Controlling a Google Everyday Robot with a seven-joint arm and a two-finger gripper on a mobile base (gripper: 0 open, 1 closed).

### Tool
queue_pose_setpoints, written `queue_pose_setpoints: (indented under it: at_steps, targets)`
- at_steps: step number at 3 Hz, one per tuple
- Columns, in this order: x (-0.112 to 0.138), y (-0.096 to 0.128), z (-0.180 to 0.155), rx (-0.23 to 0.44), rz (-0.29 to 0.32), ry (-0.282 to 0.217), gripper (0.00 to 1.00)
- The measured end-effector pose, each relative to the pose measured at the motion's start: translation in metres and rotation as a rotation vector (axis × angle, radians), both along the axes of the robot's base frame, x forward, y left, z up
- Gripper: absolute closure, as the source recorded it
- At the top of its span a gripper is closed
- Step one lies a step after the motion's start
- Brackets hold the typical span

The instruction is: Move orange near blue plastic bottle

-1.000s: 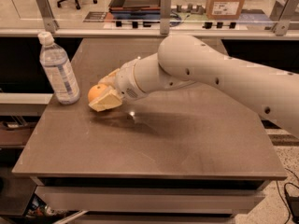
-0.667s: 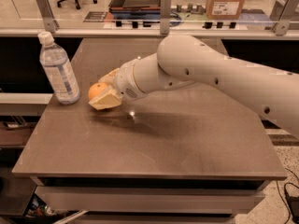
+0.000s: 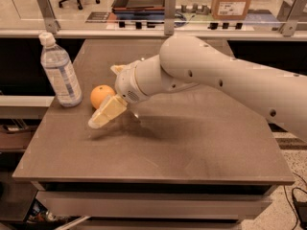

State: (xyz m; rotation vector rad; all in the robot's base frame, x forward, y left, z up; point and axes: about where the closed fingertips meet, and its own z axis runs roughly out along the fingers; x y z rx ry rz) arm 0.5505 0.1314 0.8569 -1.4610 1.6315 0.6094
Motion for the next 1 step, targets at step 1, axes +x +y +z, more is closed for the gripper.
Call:
queue_pose_setpoints:
  at_steps: [1]
  targets:
    - [0.0000, 0.0001, 0.0000, 0.000, 0.000, 0.000, 0.00]
